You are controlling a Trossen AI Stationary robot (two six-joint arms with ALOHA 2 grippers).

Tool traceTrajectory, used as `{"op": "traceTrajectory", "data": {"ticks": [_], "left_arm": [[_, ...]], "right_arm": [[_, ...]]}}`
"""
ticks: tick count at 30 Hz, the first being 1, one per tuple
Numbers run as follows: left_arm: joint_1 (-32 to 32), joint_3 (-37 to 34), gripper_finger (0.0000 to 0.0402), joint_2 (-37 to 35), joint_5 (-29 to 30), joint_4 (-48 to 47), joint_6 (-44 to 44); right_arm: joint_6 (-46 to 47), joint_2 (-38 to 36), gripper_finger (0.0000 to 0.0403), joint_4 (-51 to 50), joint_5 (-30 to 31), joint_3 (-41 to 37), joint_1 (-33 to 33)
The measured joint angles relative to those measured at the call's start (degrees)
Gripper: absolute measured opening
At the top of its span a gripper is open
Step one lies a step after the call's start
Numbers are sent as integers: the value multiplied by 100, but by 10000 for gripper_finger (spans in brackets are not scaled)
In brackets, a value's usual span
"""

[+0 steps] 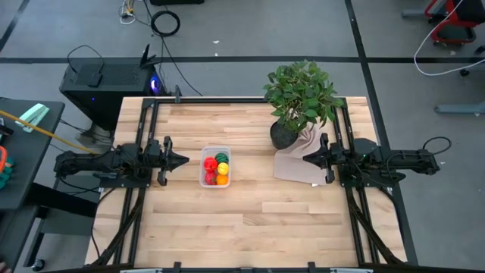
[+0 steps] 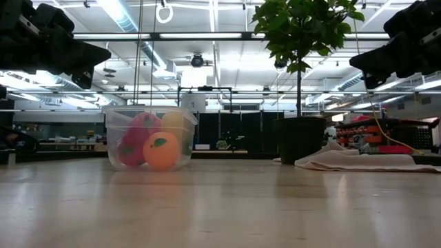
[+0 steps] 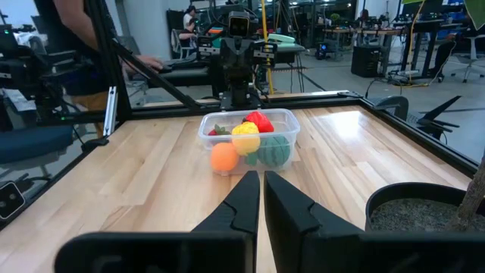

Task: Pick and placing Produce into tupperware
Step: Return to Home Position

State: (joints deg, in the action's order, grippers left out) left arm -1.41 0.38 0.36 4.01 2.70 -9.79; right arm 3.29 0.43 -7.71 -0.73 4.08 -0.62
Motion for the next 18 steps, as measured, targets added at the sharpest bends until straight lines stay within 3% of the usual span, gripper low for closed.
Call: {"op": "traceTrajectory", "data": {"ticks": [10, 18], "left_arm": [[-1, 0, 36, 1, 0, 0, -1], [0, 0, 24, 0, 0, 0, -1]], "right_arm": [[0, 0, 27, 0, 0, 0, -1], [-1, 0, 27, 0, 0, 0, 0]]}}
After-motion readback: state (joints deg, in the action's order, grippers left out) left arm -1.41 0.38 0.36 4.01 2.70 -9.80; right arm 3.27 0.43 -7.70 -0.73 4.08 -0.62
